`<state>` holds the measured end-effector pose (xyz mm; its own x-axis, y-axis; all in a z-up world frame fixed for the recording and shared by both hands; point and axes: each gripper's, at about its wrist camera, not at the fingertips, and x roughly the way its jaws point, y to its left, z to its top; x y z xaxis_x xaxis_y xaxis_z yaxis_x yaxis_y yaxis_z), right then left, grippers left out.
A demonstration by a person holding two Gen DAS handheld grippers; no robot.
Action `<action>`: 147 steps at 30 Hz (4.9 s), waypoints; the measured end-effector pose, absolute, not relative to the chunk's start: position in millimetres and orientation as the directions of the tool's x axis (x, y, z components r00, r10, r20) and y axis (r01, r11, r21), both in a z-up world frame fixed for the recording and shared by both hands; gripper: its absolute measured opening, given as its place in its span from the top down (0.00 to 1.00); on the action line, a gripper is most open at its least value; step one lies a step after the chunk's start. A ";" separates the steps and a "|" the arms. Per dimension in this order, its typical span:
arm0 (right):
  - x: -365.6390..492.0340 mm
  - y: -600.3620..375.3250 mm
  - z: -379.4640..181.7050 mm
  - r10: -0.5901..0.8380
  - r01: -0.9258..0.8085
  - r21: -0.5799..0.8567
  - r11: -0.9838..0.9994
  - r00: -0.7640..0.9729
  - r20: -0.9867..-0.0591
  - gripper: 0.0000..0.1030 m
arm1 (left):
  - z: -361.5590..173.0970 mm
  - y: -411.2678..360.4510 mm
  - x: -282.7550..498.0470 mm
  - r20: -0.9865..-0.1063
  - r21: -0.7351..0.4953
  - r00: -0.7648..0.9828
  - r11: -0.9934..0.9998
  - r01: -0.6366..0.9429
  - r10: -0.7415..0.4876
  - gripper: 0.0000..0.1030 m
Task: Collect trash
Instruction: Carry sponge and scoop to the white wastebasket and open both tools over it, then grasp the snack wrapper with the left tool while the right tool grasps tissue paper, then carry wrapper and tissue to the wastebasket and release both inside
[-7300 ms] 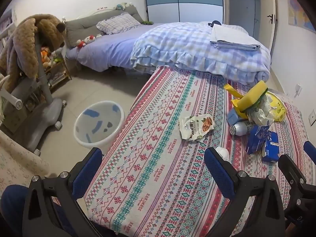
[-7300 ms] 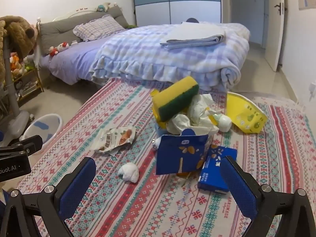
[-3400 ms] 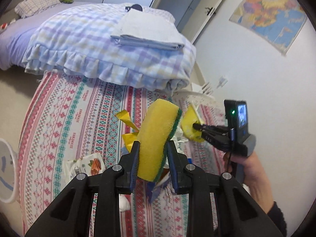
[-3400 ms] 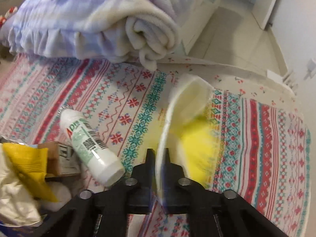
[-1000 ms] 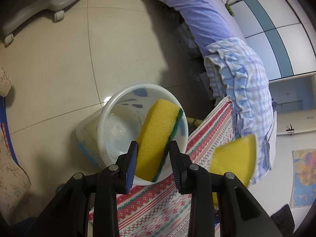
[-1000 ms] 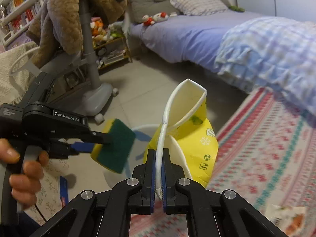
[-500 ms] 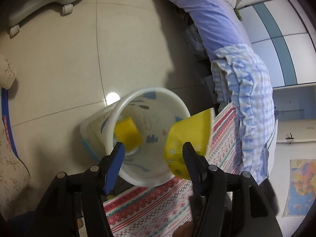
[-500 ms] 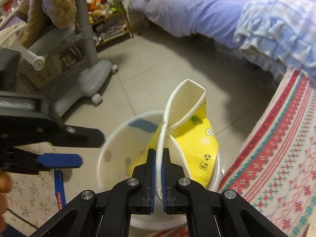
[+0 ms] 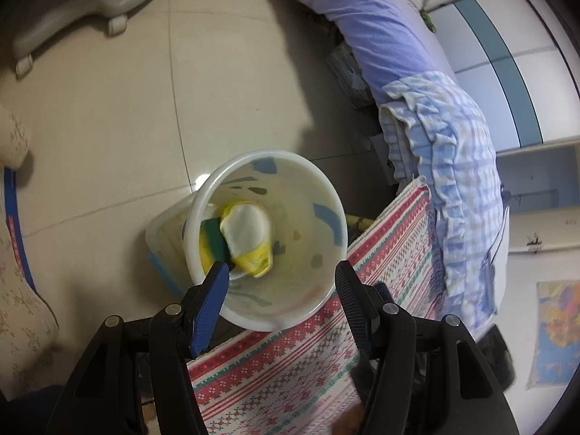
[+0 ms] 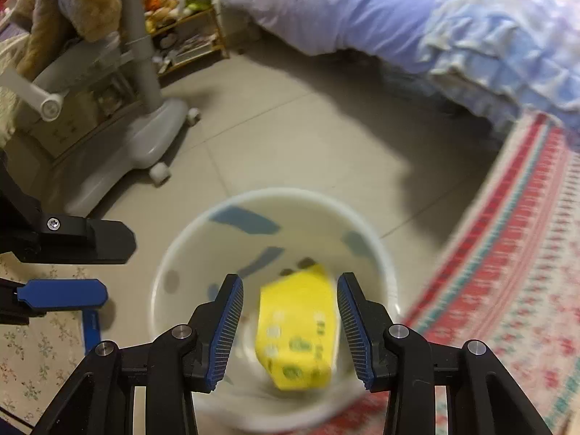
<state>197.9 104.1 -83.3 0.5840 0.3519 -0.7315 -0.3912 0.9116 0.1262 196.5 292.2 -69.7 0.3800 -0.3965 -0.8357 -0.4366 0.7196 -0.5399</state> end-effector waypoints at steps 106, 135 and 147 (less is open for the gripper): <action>50.4 -217.5 -9.1 0.110 0.063 0.265 0.962 0.801 -0.589 0.85 | -54.2 220.1 170.6 -0.776 -0.601 0.412 0.759 -0.253 -0.477 0.92; 143.3 22.7 -41.0 0.340 -0.267 0.210 0.940 0.698 -0.630 0.85 | -97.6 305.4 177.4 -0.871 -0.481 0.365 0.719 -0.502 -0.328 0.60; 194.1 109.5 -65.8 0.385 -0.387 0.161 0.908 0.616 -0.687 0.57 | -84.8 317.0 169.7 -0.862 -0.487 0.414 0.702 -0.519 -0.292 0.60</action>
<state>194.1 109.5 -65.8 0.6163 0.3852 -0.6869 -0.3874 0.9077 0.1615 169.7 317.0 -84.8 0.4144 -0.2916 -0.8621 -0.5192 0.7023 -0.4871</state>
